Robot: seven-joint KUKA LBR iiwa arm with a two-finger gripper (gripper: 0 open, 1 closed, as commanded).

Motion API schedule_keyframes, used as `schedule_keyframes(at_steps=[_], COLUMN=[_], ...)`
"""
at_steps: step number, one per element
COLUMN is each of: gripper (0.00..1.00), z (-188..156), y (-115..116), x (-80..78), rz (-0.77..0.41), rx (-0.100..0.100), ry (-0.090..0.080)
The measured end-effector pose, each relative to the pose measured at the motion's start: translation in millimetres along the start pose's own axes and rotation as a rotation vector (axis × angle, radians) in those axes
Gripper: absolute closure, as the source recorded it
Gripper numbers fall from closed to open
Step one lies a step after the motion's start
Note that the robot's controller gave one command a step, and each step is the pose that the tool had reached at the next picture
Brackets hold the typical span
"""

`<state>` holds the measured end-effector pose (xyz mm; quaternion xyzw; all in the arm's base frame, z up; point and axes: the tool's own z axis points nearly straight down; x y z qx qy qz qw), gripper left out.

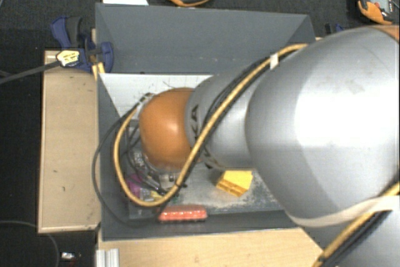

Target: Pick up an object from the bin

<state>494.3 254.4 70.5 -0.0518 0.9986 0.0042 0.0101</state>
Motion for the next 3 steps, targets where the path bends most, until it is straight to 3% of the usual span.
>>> schedule_keyframes(at_steps=[1, 2, 3], gripper=[1.0, 1.0, 1.0], z=[-7, -7, -29], y=[-1, -1, -2], x=[7.9, 7.9, 10.6], rz=[0.0, 0.001, 0.004], rx=[0.004, 0.004, 0.008], ry=[0.019, 0.019, 0.031])
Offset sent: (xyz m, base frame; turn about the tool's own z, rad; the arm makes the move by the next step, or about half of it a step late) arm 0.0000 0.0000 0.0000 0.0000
